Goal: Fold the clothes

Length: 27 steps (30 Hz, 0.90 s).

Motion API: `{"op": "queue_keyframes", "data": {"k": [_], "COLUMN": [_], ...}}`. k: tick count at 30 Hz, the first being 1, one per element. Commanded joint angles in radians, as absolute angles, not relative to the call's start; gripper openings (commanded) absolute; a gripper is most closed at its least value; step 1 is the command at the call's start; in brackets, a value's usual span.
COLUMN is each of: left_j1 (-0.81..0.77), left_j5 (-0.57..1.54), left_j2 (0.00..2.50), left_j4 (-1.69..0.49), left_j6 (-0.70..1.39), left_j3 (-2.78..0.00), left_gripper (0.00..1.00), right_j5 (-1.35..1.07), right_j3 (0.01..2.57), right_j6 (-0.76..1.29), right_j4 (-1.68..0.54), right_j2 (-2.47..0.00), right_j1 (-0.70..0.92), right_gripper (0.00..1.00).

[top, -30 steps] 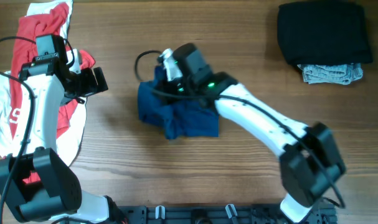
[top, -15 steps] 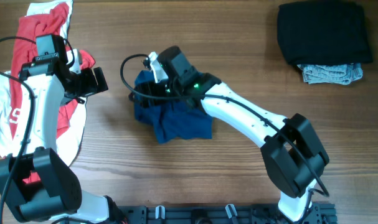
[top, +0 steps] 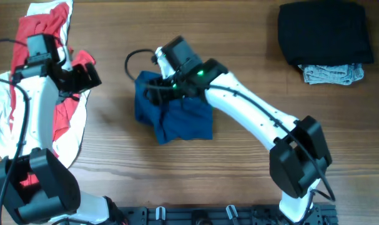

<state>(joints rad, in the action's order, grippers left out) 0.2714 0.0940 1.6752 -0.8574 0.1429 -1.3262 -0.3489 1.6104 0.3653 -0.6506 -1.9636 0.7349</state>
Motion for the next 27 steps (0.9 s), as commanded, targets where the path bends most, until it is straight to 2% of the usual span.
{"op": "queue_keyframes", "data": {"k": [1, 5, 7, 9, 11, 12, 14, 16, 24, 27], "left_j1": [0.341, 0.385, 0.391, 0.391, 0.391, 0.391, 0.391, 0.391, 0.391, 0.391], "left_j5": [0.104, 0.104, 0.103, 0.104, 0.103, 0.103, 0.103, 0.104, 0.103, 0.103], "left_j2": [1.66, 1.66, 1.66, 1.66, 1.66, 1.66, 1.66, 1.66, 1.66, 1.66], "left_j4": [-0.847, -0.849, -0.849, -0.847, -0.847, -0.847, -0.848, -0.849, -0.849, -0.849], "left_j6": [0.221, 0.221, 0.221, 0.221, 0.221, 0.221, 0.221, 0.221, 0.221, 0.221], "left_j3": [-1.343, -1.343, -1.343, -1.343, -1.343, -1.343, -1.343, -1.343, -1.343, -1.343], "left_gripper": [1.0, 1.0, 1.0, 1.0, 1.0, 1.0, 1.0, 1.0, 1.0, 1.0], "right_j5": [-0.237, -0.102, -0.1, -0.101, -0.1, -0.1, -0.094, -0.065, -0.056, -0.108], "right_j3": [1.594, 1.595, 1.595, 1.598, 1.6, 1.6, 1.6, 1.6, 1.592, 1.592], "right_j6": [0.398, 0.445, 0.437, 0.423, 0.419, 0.419, 0.423, 0.459, 0.516, 0.525], "right_j4": [-0.645, -0.633, -0.613, -0.597, -0.597, -0.601, -0.616, -0.657, -0.695, -0.672], "right_j2": [-2.025, -2.065, -2.065, -2.064, -2.055, -2.044, -2.006, -1.971, -2.008, -2.059], "right_j1": [0.799, 0.832, 0.833, 0.833, 0.833, 0.833, 0.83, 0.821, 0.807, 0.808], "right_gripper": [0.63, 0.4, 0.34, 0.32, 0.37, 0.43, 0.61, 0.69, 0.7, 0.64]}}
